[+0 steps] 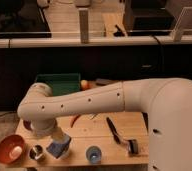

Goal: Place sponge in paper cup

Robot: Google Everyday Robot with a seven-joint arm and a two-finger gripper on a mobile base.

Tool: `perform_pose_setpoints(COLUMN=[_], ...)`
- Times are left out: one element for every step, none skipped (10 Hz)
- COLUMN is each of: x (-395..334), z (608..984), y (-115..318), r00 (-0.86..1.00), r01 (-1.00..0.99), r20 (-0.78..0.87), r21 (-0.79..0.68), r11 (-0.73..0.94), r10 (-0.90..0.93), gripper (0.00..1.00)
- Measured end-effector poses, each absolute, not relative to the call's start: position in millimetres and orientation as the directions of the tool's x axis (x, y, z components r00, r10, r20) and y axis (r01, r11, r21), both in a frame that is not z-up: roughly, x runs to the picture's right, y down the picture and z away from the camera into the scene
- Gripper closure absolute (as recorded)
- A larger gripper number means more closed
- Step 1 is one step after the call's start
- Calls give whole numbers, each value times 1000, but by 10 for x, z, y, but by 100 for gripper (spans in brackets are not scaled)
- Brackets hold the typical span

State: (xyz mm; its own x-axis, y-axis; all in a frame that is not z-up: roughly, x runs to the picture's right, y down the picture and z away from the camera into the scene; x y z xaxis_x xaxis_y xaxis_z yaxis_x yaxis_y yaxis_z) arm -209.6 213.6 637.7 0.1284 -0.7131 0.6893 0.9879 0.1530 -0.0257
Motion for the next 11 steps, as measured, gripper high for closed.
perform_pose_setpoints(x=[-2100,-2096,-2102,-2110,-2109,-2104,-2110,-2115,-2113,-2115,-2115], z=[6365,6354,6345,6334,6327,6329,6327,6325,6326,6325,6325], y=[2132,2124,2118,2111,2101,2101,2104,2106,2106,2106,2106], r00=[121,112,103,93,88,89,87,86,87,86,86], r01=[989,990,990,990,990,990,990,990,990,990,990], r20=[688,687,687,686,685,685,685,685,685,685,685], r21=[-20,-11,0,12,19,18,19,20,20,20,20], r11=[148,143,141,139,139,139,138,137,138,137,137], r10=[-715,-718,-720,-722,-723,-723,-723,-723,-723,-723,-723], gripper=[20,20,20,20,20,20,20,20,20,20,20])
